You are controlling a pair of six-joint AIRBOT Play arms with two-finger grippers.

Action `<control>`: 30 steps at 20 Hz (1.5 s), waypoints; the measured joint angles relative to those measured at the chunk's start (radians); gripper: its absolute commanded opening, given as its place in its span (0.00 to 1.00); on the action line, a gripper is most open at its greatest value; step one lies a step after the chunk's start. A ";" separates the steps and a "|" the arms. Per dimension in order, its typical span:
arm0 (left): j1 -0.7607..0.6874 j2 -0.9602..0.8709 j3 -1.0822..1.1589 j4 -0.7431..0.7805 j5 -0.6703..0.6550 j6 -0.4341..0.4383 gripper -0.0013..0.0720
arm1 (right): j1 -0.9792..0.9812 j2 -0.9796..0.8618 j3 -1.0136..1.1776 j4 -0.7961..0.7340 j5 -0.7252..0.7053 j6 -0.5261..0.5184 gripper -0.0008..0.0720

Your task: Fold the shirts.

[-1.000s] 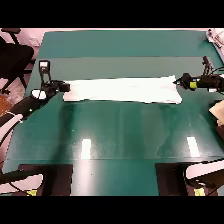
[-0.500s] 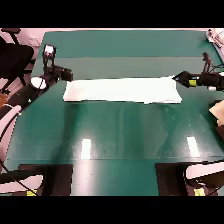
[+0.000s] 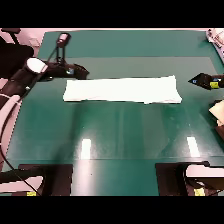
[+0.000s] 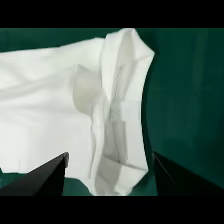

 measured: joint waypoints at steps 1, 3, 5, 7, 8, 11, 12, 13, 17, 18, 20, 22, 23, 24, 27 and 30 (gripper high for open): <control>-0.033 -0.025 0.002 0.017 -0.015 -0.044 0.04 | -0.005 -0.011 0.000 -0.006 0.021 0.002 0.97; -0.102 -0.088 0.007 0.040 -0.019 -0.121 0.04 | -0.011 -0.045 0.000 -0.011 0.066 0.005 0.98; -0.157 -0.146 0.009 0.053 -0.004 -0.182 0.04 | -0.016 -0.085 0.000 -0.011 0.083 0.000 0.99; -0.198 -0.200 0.010 0.060 0.035 -0.243 0.04 | -0.017 -0.127 0.000 0.018 0.102 -0.024 0.99; -0.209 -0.217 0.011 0.062 0.056 -0.265 0.04 | -0.017 -0.146 0.001 0.026 0.108 -0.033 0.99; -0.232 -0.250 0.011 0.065 0.113 -0.308 0.04 | -0.016 -0.193 0.002 0.043 0.121 -0.066 0.99; -0.236 -0.256 0.011 0.064 0.135 -0.319 0.04 | -0.012 -0.205 0.003 0.047 0.125 -0.077 0.98; -0.239 -0.262 0.011 0.064 0.150 -0.328 0.04 | -0.011 -0.216 0.007 0.051 0.128 -0.085 0.99; -0.244 -0.289 0.013 0.064 0.177 -0.349 0.04 | 0.000 -0.267 0.082 0.055 0.154 -0.102 0.98; -0.246 -0.298 0.016 0.061 0.174 -0.352 0.04 | 0.003 -0.282 0.112 0.055 0.165 -0.102 0.99; -0.249 -0.318 0.028 0.053 0.163 -0.356 0.04 | 0.009 -0.309 0.171 0.057 0.182 -0.101 0.99; -0.260 -0.337 0.044 0.044 0.151 -0.358 0.04 | 0.018 -0.335 0.217 0.058 0.200 -0.099 0.99; -0.266 -0.347 0.052 0.042 0.145 -0.358 0.04 | 0.019 -0.349 0.236 0.058 0.203 -0.097 0.99; -0.269 -0.353 0.058 0.040 0.142 -0.359 0.04 | 0.021 -0.360 0.249 0.056 0.204 -0.096 0.99; -0.277 -0.365 0.068 0.039 0.133 -0.361 0.04 | 0.025 -0.393 0.269 0.056 0.196 -0.098 0.99; -0.279 -0.370 0.072 0.041 0.130 -0.361 0.04 | 0.027 -0.428 0.278 0.065 0.188 -0.106 0.99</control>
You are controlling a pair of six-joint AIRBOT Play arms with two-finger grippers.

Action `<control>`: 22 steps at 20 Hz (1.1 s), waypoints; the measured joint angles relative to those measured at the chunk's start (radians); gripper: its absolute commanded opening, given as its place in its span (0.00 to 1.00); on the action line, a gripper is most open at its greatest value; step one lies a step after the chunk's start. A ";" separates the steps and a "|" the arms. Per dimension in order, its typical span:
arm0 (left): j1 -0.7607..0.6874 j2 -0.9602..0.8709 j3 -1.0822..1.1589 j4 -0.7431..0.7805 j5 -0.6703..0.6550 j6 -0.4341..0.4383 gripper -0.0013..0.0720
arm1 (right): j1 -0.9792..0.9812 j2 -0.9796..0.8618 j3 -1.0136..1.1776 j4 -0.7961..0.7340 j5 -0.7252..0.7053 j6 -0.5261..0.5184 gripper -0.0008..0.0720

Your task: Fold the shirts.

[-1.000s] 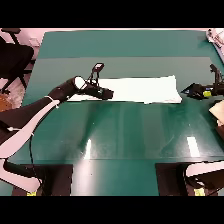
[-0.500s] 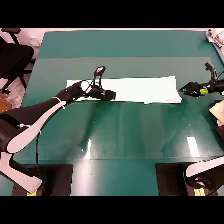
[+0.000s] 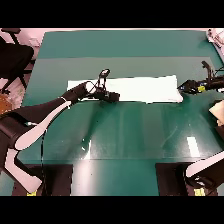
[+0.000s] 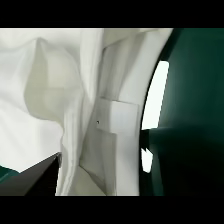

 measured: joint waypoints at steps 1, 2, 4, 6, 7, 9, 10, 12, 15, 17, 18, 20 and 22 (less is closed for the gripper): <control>0.000 -0.001 0.001 0.000 0.000 0.000 0.04 | 0.004 -0.010 0.002 0.005 0.000 -0.002 0.99; -0.001 -0.001 0.001 0.000 -0.001 0.000 0.04 | 0.009 -0.023 0.003 0.025 0.000 -0.006 0.99; -0.001 -0.002 0.002 0.001 -0.003 0.000 0.04 | 0.018 -0.042 0.006 0.051 -0.001 -0.018 0.99; -0.001 -0.002 0.002 0.001 -0.004 0.000 0.04 | 0.035 -0.066 0.024 0.082 -0.001 -0.021 0.98; -0.001 -0.002 0.002 0.001 -0.005 0.000 0.04 | 0.043 -0.079 0.038 0.092 0.005 -0.019 0.98; -0.001 -0.002 0.002 0.001 -0.007 0.000 0.04 | 0.065 -0.098 0.065 0.102 0.014 -0.009 0.92; -0.001 -0.002 0.002 0.001 -0.007 0.001 0.04 | 0.077 -0.104 0.074 0.105 0.015 -0.005 0.77; -0.001 -0.002 0.002 0.001 -0.008 0.001 0.04 | 0.098 -0.113 0.084 0.093 0.011 0.002 0.18; -0.001 -0.002 0.002 0.001 -0.010 0.001 0.04 | 0.113 -0.116 0.093 0.104 0.030 0.006 0.04; -0.001 -0.002 0.002 0.001 -0.011 0.001 0.04 | 0.117 -0.114 0.096 0.142 0.063 0.005 0.04; -0.001 -0.002 0.002 0.001 -0.013 0.001 0.04 | 0.118 -0.106 0.097 0.170 0.077 0.004 0.04; -0.001 -0.002 0.002 0.001 -0.018 0.002 0.04 | 0.124 -0.079 0.098 0.220 0.110 0.005 0.04; -0.002 -0.002 0.002 -0.003 -0.027 0.002 0.04 | 0.140 -0.031 0.098 0.269 0.135 0.010 0.04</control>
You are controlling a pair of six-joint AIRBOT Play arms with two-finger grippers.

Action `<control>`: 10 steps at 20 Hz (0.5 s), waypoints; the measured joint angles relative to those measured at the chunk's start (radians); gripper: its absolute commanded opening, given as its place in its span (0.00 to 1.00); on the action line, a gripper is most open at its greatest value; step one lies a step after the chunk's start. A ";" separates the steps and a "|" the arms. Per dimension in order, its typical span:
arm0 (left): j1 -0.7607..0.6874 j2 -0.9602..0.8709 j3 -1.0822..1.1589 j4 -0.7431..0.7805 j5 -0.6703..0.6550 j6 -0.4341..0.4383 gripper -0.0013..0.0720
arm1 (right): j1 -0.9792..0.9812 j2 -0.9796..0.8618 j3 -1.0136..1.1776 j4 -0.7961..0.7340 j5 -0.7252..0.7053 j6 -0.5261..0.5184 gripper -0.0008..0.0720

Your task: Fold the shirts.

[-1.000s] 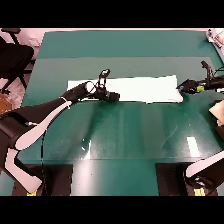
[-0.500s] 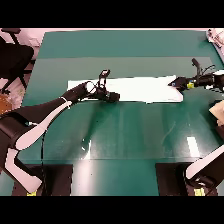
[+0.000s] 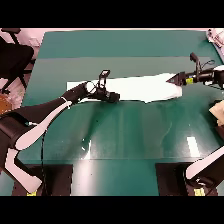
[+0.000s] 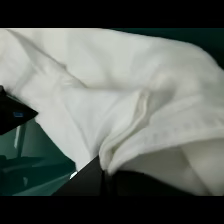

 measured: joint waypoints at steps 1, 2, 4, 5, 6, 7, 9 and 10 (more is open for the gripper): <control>-0.003 0.000 0.000 -0.002 -0.005 0.000 0.04 | 0.014 0.031 0.000 0.014 0.010 0.005 0.04; -0.006 0.000 0.000 -0.005 -0.009 0.001 0.04 | 0.029 0.063 0.000 0.027 0.014 0.011 0.04; -0.014 0.000 0.000 -0.007 -0.013 0.003 0.04 | 0.070 0.130 0.000 0.043 0.014 0.023 0.04; -0.019 0.000 0.000 -0.008 -0.014 0.005 0.04 | 0.095 0.165 0.000 0.045 0.003 0.031 0.04; -0.024 0.000 0.000 -0.008 -0.016 0.006 0.04 | 0.120 0.195 0.000 0.052 -0.008 0.040 0.04; -0.029 0.000 0.000 -0.009 -0.018 0.010 0.04 | 0.149 0.224 0.004 0.054 -0.021 0.049 0.04; -0.039 0.000 0.000 -0.011 -0.022 0.020 0.04 | 0.211 0.263 0.032 0.058 -0.040 0.078 0.04; -0.043 0.000 0.000 -0.011 -0.022 0.024 0.04 | 0.243 0.274 0.055 0.059 -0.047 0.099 0.04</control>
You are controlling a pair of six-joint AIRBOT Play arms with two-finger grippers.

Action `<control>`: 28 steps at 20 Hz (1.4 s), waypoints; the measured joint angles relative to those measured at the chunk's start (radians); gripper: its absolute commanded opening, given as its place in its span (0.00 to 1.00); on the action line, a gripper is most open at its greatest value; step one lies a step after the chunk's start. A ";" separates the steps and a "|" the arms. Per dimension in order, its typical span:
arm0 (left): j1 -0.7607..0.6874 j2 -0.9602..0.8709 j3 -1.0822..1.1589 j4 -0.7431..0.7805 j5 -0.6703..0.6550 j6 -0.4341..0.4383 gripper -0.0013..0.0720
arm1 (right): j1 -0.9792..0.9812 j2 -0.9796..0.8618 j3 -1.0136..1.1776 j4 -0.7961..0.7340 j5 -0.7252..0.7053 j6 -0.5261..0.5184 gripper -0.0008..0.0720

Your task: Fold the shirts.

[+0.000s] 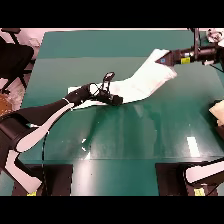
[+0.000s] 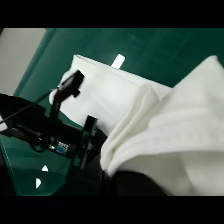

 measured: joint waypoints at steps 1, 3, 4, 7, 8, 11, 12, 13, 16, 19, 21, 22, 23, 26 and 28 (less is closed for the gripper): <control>-0.003 0.000 0.000 0.001 0.000 0.002 0.04 | 0.036 0.006 0.029 0.002 -0.006 0.021 0.04; -0.008 0.000 0.000 0.001 -0.005 0.006 0.04 | 0.107 0.009 0.091 0.004 -0.017 0.056 0.04; -0.009 0.000 0.000 0.001 -0.006 0.008 0.04 | 0.140 0.006 0.118 0.004 -0.023 0.072 0.04; -0.011 0.000 0.000 0.000 -0.015 0.010 0.04 | 0.238 -0.017 0.175 -0.001 -0.042 0.108 0.04; -0.011 0.000 0.000 0.000 -0.020 0.011 0.04 | 0.269 -0.029 0.185 -0.001 -0.052 0.122 0.04; -0.011 0.000 0.000 0.000 -0.035 0.025 0.04 | 0.352 -0.066 0.201 -0.002 -0.080 0.147 0.04; -0.011 0.000 0.001 0.000 -0.040 0.027 0.04 | 0.376 -0.078 0.203 -0.002 -0.090 0.153 0.04; -0.011 0.000 0.001 0.001 -0.046 0.031 0.04 | 0.399 -0.090 0.206 -0.003 -0.100 0.155 0.04; -0.008 0.002 0.001 0.010 -0.076 0.035 0.04 | 0.437 -0.117 0.209 -0.004 -0.121 0.160 0.04; -0.005 0.032 -0.001 0.053 -0.110 0.064 0.04 | 0.435 -0.130 0.211 -0.011 -0.132 0.163 0.04; -0.002 0.075 0.000 0.085 -0.103 0.079 0.04 | 0.420 -0.133 0.211 -0.013 -0.136 0.163 0.04; 0.002 0.093 0.000 0.110 -0.110 0.084 0.04 | 0.408 -0.134 0.211 -0.017 -0.141 0.164 0.04; 0.009 0.111 0.000 0.138 -0.119 0.087 0.04 | 0.399 -0.135 0.211 -0.018 -0.141 0.167 0.04; 0.043 0.152 -0.004 0.195 -0.161 0.095 0.04 | 0.382 -0.136 0.211 -0.018 -0.142 0.172 0.04; 0.080 0.183 -0.012 0.230 -0.177 0.097 0.04 | 0.378 -0.137 0.211 -0.022 -0.147 0.174 0.04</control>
